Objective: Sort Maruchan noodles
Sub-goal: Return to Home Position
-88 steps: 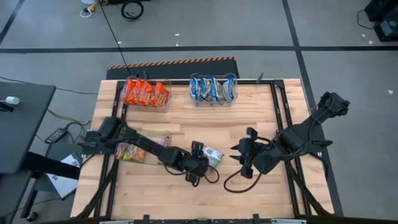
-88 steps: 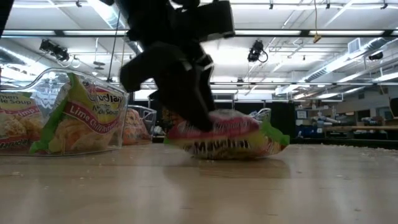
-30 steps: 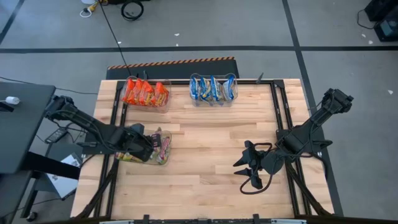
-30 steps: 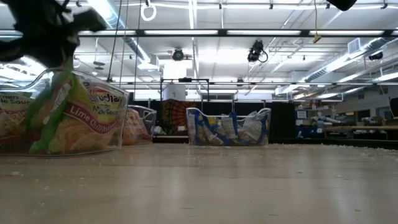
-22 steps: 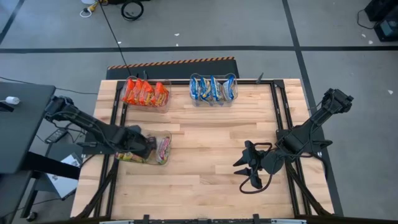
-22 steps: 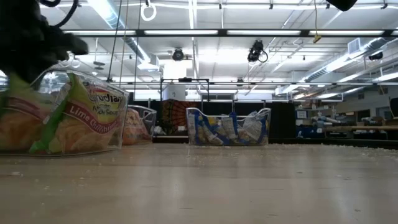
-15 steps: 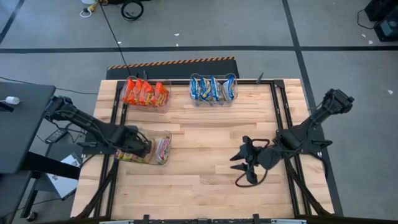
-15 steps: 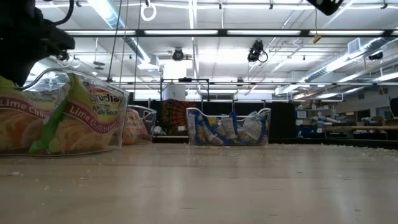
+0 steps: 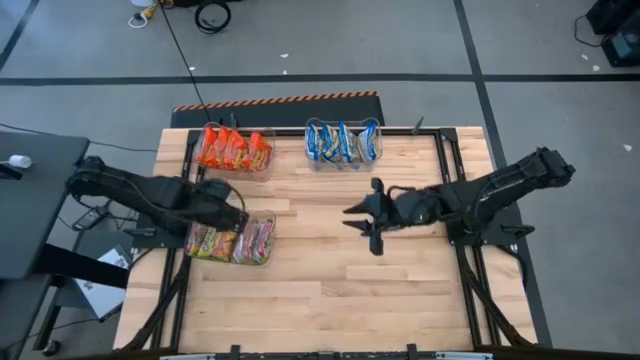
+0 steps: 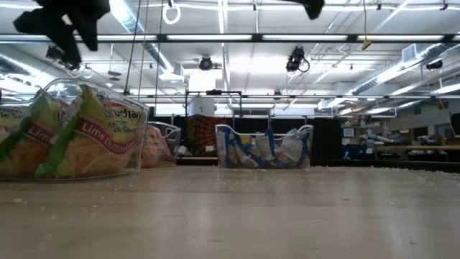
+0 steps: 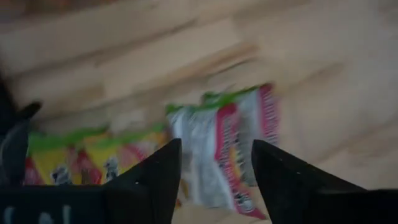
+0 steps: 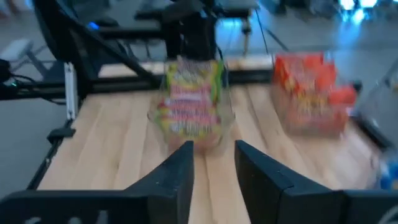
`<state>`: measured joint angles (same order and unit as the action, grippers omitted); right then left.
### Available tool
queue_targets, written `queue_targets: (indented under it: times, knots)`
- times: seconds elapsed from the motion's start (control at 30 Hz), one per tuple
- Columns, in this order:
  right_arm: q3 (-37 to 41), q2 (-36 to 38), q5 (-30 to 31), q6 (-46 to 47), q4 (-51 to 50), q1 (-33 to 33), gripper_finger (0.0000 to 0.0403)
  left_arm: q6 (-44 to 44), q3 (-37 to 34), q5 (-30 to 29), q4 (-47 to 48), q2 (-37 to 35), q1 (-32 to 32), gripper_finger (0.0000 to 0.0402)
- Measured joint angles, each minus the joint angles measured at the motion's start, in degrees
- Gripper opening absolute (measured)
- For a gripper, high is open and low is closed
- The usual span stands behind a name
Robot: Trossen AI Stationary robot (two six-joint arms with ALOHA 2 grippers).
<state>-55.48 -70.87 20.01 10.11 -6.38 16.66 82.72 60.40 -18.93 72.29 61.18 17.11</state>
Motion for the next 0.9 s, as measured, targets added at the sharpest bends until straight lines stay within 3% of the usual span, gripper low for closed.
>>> queue_targets:
  times: [0.13,0.3,0.37,0.47,0.7,0.9]
  knots:
    - [0.0,0.0,-7.5,-6.6,5.5,-4.1,0.0089,-5.5,0.7,-3.4,-4.0,-5.7,-2.6,0.0169]
    - [0.0,1.6,-14.0,-9.0,8.0,-7.3,0.0013,-15.9,0.6,-14.0,-12.1,-14.4,-3.1,0.009]
    - [0.0,3.2,-14.8,-8.6,8.1,-7.6,0.001,-22.8,-0.7,-15.6,-16.5,-18.7,-2.8,0.0054]
    - [0.0,5.6,-14.3,-6.9,8.1,-7.5,0.0012,-31.2,-3.6,-15.8,-21.4,-25.6,-2.7,0.0011]
    - [0.0,8.6,-7.0,-7.7,7.1,-7.3,0.0012,-47.7,-14.5,-10.2,-33.1,-40.0,-2.7,0.0009]
    - [0.0,7.2,-4.5,-5.3,8.9,-8.1,0.0038,-58.2,-19.7,-5.8,-38.1,-43.7,-2.7,0.0007]
